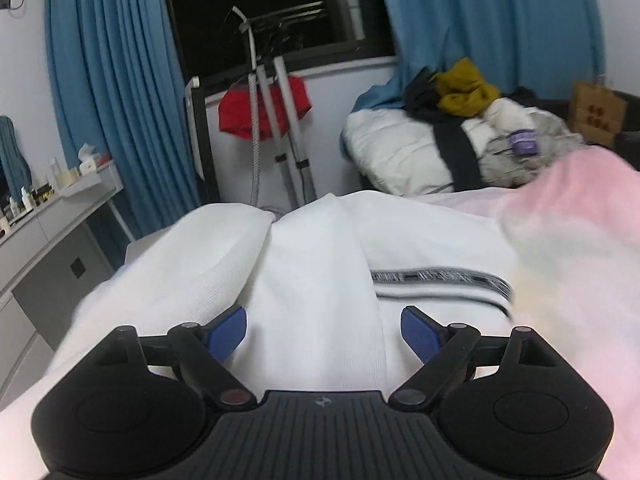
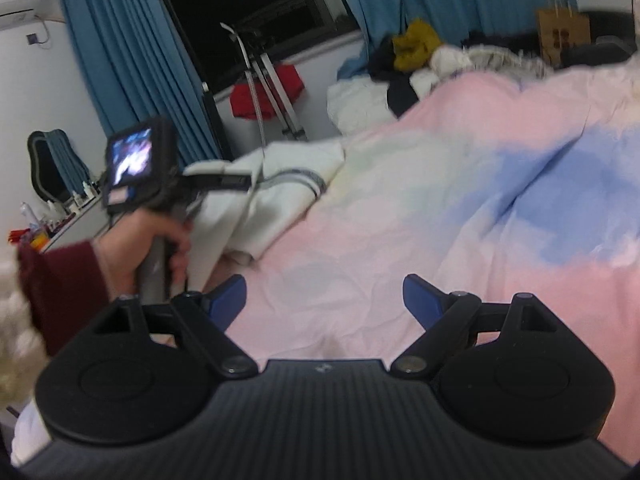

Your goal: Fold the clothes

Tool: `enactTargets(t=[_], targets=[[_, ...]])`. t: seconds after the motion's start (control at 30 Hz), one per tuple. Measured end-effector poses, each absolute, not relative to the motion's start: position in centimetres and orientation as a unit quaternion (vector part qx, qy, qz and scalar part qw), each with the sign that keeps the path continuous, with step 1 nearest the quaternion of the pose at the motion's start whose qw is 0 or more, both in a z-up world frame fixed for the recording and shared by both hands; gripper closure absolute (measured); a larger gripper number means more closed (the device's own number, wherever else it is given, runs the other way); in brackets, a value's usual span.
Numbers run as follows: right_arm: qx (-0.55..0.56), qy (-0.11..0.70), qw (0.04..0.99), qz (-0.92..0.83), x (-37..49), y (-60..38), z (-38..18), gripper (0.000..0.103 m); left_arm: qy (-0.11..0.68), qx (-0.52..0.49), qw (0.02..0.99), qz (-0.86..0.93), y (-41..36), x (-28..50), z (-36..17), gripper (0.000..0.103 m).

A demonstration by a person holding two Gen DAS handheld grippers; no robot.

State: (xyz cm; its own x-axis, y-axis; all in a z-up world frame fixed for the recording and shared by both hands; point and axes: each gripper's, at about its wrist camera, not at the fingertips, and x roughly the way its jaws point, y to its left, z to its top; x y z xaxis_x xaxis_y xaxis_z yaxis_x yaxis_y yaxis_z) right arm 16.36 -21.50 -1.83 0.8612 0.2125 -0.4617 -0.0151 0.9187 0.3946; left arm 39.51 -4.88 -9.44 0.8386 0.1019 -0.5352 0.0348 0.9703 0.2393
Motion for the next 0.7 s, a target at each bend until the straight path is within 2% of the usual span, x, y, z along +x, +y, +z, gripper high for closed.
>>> enactTargets(t=[0.13, 0.17, 0.2, 0.23, 0.3, 0.33, 0.47, 0.7], targets=[[0.202, 0.277, 0.937, 0.066, 18.3, -21.6, -3.7, 0.016, 0.308, 0.128, 0.942, 0.019, -5.3, 44.9, -10.8, 0.029], [0.205, 0.282, 0.935, 0.067, 18.8, -21.7, -4.1, 0.016, 0.308, 0.127, 0.943, 0.018, -5.2, 45.8, -11.1, 0.038], [0.207, 0.284, 0.934, 0.066, 18.9, -21.7, -4.3, 0.016, 0.308, 0.125, 0.943, 0.018, -5.1, 46.7, -11.3, 0.055], [0.21, 0.286, 0.933, 0.065, 19.1, -21.8, -4.5, 0.016, 0.306, 0.126, 0.943, 0.017, -5.0, 47.1, -11.1, 0.079], [0.215, 0.287, 0.931, 0.063, 19.3, -21.9, -4.8, 0.016, 0.299, 0.135, 0.945, 0.014, -5.0, 46.0, -9.9, 0.096], [0.219, 0.287, 0.931, 0.062, 19.3, -22.0, -4.8, 0.016, 0.295, 0.14, 0.945, 0.012, -5.0, 45.5, -9.2, 0.099], [0.205, 0.282, 0.936, 0.048, 19.1, -22.0, -4.8, 0.016, 0.279, 0.157, 0.947, 0.004, -4.9, 43.1, -6.4, 0.1], [0.207, 0.248, 0.946, 0.039, 17.0, -22.3, -2.8, 0.017, 0.239, 0.17, 0.955, -0.054, -2.7, 31.6, 2.1, 0.1]])
